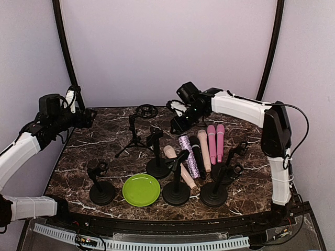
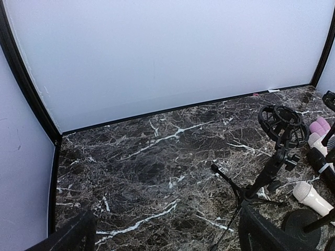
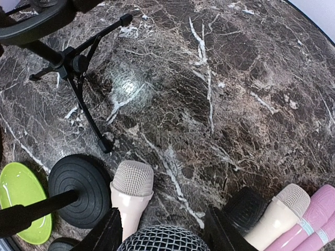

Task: Remove the microphone from the stand
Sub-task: Place the microphone at the center of the board, then reset both arms

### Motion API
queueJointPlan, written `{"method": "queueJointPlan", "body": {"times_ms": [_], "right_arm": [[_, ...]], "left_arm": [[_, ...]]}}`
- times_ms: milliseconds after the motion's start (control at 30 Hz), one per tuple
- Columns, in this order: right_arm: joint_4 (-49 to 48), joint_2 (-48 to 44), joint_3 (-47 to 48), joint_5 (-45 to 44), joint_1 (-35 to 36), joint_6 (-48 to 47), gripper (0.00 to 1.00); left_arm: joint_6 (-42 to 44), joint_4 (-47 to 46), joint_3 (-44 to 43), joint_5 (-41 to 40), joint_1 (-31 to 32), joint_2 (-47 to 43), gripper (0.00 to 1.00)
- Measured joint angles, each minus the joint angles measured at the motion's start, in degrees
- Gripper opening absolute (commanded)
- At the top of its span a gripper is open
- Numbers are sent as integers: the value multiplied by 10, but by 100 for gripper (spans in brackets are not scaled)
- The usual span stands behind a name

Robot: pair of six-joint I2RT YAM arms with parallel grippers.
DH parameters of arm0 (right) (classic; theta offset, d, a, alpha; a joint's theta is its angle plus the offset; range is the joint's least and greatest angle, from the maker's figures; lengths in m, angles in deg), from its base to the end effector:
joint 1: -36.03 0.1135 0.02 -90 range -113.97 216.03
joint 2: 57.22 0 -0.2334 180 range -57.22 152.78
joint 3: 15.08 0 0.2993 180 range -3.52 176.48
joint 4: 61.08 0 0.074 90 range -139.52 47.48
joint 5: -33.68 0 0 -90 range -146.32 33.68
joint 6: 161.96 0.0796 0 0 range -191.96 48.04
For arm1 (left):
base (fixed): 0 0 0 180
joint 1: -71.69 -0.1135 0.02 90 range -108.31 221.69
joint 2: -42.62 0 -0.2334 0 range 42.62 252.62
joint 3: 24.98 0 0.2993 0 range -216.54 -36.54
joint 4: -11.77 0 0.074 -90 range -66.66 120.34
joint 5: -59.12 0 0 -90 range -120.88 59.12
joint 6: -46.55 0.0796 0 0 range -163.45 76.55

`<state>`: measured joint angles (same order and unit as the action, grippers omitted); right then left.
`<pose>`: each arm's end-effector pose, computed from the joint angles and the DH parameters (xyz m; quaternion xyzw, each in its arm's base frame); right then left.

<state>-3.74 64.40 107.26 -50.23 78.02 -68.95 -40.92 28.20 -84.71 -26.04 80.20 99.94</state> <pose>0.3852 0.3581 0.1881 -0.3335 0.8966 0.1568 0.2455 0.3370 -0.0572 0.2854 0.1016 0.7813 -0.0653 0.6124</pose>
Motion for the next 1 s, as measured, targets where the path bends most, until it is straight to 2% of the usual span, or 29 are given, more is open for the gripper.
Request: {"method": "queueJointPlan", "body": {"times_ms": [467,700,900,1000], "right_arm": [[-88,16,-64,29,-21,47,71],[-139,5,-120,39,-27,61,83],[-213,-88,-220,41,-47,78,97],[-264,-163,-273,38,-72,90,99]], "left_arm": [[0,0,0,-3,0,2,96],[0,0,0,-5,0,3,97],[-44,13,-7,-21,0,16,99],[-72,15,-7,-33,-1,24,99]]}}
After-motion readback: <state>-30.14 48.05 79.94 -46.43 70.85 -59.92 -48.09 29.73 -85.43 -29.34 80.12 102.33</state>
